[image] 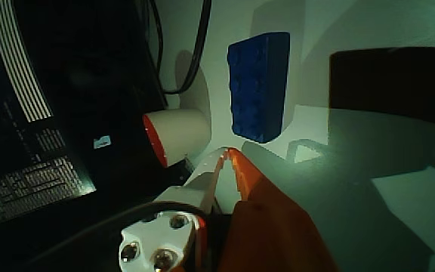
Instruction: Grab the blue brick and put it into the cup
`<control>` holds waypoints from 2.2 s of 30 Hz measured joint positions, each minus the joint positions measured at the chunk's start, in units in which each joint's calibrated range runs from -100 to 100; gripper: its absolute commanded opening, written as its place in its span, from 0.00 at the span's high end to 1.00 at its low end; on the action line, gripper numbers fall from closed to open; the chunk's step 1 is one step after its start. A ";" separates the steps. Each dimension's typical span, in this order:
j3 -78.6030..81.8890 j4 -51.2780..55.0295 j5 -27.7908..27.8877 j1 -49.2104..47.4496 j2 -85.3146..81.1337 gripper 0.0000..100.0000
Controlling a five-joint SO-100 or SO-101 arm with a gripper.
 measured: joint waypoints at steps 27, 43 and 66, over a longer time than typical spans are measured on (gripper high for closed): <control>0.00 0.00 0.00 0.00 0.00 1.00; -1.53 -3.55 3.22 0.00 0.00 1.00; -61.93 31.08 15.92 16.47 73.87 0.67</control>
